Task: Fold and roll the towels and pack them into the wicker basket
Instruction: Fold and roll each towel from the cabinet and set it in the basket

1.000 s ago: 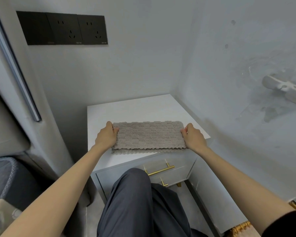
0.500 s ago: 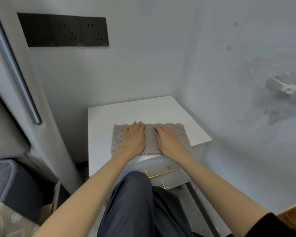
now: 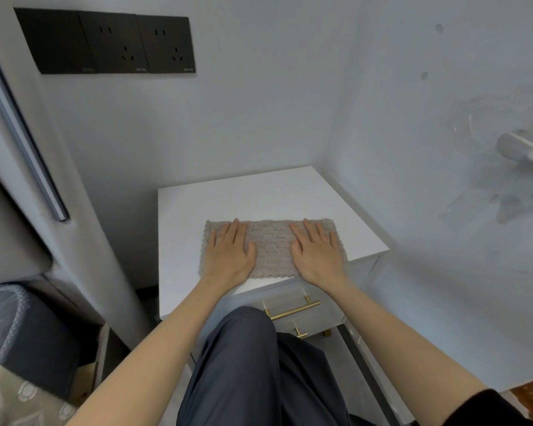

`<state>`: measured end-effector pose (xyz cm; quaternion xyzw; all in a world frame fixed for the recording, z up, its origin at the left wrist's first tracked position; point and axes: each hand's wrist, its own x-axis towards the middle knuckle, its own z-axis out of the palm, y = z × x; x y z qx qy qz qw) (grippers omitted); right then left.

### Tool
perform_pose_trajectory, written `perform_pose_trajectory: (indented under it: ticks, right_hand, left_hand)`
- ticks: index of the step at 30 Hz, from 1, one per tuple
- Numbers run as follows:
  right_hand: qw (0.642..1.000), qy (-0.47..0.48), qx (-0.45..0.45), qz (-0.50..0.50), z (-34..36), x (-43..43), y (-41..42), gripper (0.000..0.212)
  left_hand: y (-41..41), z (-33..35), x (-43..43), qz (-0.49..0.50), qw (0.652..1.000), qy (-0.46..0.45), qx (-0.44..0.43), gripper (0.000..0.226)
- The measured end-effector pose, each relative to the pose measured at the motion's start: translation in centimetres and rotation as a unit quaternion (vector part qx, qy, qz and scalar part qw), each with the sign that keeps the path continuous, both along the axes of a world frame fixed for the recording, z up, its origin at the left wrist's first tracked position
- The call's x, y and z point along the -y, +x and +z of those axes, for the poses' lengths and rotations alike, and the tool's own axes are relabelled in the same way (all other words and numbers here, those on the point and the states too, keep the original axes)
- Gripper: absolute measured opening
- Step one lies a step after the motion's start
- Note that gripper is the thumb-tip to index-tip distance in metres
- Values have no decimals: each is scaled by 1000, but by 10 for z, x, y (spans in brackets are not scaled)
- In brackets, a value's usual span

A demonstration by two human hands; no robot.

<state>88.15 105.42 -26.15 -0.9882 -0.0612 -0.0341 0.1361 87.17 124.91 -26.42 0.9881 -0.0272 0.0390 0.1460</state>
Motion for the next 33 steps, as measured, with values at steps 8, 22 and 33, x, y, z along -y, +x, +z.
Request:
perform_pose_trajectory:
  ticks: [8, 22, 33]
  right_hand:
    - [993, -2, -85, -82, 13, 27, -4, 58]
    - [950, 88, -222, -203, 66, 35, 33, 16]
    - [987, -99, -5, -129, 96, 13, 73, 17]
  left_hand:
    - [-4, 12, -7, 67, 996, 12, -64, 72]
    - [19, 43, -3, -33, 992, 67, -102, 60]
    - [39, 59, -26, 19, 990, 25, -137, 29]
